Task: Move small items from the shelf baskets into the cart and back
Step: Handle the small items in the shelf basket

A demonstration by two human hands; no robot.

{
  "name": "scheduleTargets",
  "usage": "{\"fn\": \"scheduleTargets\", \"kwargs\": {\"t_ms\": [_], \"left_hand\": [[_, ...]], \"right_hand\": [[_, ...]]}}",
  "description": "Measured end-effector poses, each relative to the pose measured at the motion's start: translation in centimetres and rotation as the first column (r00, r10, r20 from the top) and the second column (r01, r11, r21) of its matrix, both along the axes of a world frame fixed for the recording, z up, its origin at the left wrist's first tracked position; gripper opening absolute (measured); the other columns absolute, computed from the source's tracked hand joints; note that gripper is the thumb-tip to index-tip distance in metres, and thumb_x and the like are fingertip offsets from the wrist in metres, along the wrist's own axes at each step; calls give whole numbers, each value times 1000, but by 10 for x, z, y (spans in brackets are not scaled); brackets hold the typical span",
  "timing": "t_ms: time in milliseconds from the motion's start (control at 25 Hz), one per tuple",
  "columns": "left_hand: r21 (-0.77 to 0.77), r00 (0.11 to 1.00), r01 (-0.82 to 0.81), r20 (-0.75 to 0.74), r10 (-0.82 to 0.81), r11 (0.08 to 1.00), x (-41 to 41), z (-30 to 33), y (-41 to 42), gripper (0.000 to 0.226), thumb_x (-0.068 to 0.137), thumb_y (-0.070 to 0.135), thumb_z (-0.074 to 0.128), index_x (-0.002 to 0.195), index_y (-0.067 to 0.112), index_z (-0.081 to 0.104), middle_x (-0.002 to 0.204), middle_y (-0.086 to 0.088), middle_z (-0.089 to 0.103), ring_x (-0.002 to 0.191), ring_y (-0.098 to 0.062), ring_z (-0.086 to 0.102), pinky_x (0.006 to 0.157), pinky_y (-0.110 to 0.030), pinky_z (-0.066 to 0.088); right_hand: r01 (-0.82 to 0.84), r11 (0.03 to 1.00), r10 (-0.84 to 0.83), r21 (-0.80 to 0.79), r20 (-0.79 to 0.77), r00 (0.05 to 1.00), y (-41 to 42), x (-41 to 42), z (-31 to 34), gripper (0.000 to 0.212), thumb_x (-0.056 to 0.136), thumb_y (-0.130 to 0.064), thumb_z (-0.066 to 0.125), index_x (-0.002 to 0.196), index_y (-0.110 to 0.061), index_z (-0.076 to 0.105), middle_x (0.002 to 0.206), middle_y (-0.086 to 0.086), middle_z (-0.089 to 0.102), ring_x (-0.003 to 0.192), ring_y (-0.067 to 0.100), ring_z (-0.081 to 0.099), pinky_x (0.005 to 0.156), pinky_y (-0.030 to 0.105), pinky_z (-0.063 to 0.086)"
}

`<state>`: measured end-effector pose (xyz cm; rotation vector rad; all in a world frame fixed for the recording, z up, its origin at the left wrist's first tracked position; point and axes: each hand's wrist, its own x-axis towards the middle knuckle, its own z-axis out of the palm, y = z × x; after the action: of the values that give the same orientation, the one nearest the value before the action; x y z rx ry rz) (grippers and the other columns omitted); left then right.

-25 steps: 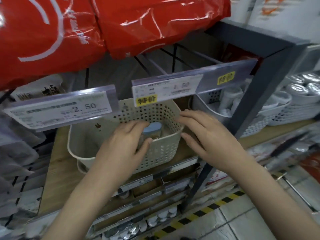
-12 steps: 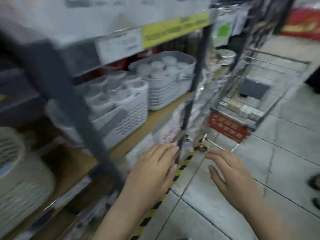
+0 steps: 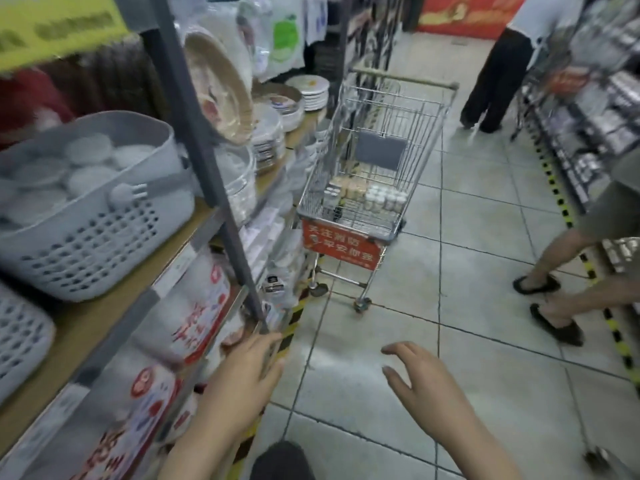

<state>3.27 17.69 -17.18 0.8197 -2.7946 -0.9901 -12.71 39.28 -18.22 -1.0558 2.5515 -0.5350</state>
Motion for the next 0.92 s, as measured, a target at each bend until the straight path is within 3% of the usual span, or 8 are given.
{"fn": "scheduleTargets", "kwargs": {"t_ms": [200,400,600,720,920], "left_hand": [[97,991,-74,115,63,993,-76,-15,-56,20,94,33,52,114,35,51,113,15,56,109,-8,56,93,-31,48],[75,990,-36,137,26,996,-183,-24,-117,42,95,34,52,135,25,47,133,9,54,119,-8,51,95,-23,41],[99,987,86,130,-99,991,-303,-25,-159,42,95,35,49,137,28,44,134,11,51,119,-6,50,100,-30,43],[96,978,139,143,-152,986,-360,-28,-170,40,96,34,48,136,28,45,132,11,53,118,-6,50,97,-24,42],[148,975,91,189,-118,985,-443,-49,-203,42,96,33,49,137,26,45,133,11,52,118,-6,50,100,-25,41]], "right_hand": [[11,1000,-10,-12,83,996,-57,-70,-7,36,98,-38,42,133,-30,43,133,-15,48,122,9,46,101,24,36],[83,996,-84,18,113,990,-106,-161,-9,36,98,-38,43,133,-31,42,135,-16,48,123,9,46,100,22,36],[200,979,-205,46,154,967,-128,-246,-20,34,97,-38,45,131,-32,44,131,-19,48,122,4,45,98,19,35],[235,969,-246,81,182,952,-137,-291,-29,37,97,-39,46,132,-29,45,132,-17,49,121,2,46,98,17,36],[195,978,-206,71,232,950,-179,-391,-46,34,97,-37,46,130,-29,46,130,-15,50,119,2,47,95,16,36]]}}
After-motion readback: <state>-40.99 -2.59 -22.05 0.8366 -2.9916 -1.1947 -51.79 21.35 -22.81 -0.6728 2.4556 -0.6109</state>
